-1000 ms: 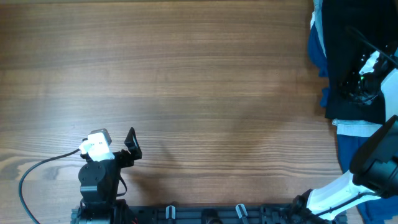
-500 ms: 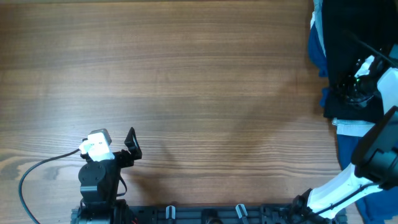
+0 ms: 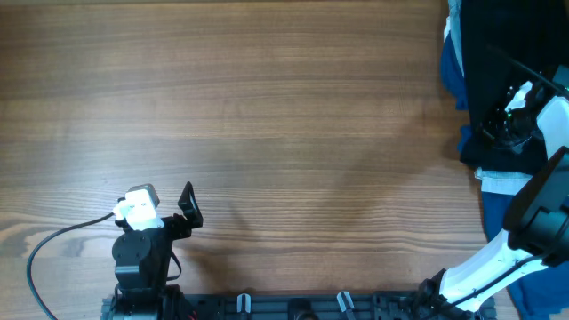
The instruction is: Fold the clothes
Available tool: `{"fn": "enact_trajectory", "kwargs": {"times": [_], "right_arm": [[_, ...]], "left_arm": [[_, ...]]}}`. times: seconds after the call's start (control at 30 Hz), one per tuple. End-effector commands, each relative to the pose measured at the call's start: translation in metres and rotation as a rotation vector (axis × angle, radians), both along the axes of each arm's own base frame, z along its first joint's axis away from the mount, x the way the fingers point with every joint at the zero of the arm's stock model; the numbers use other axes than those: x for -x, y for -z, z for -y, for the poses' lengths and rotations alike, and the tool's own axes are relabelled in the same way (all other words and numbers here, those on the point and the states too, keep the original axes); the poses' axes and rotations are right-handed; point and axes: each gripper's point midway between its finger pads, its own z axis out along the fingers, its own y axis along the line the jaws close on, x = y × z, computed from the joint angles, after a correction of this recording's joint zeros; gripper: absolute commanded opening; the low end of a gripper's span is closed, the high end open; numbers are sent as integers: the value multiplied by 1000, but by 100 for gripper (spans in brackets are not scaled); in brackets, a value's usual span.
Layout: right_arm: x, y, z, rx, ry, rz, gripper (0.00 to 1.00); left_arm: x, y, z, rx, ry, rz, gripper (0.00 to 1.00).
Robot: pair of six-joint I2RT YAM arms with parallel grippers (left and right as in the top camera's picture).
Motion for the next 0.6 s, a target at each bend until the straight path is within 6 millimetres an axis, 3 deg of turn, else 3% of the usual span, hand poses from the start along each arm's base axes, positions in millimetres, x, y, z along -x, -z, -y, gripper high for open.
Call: {"fn": "enact_trajectory", "kwargs": {"times": [0.0,0.1,0.2,0.33,0.57], "right_arm": [[1,8,-1,-14,23,-17,4],[-3,1,-5,-33,17,13,5],[-9,-20,-9,-28,5,66,5],[-21,-65,-17,22,-29,165,5],[-25,-155,-52,112,-126,363,5]], "left_arm": [[0,-1,1,-2,9,1,100],[0,-1,1,-2,9,1,100],[0,-1,1,-2,9,1,100],[0,-1,1,-2,9,1,100],[0,-1,1,-2,9,1,100]]}}
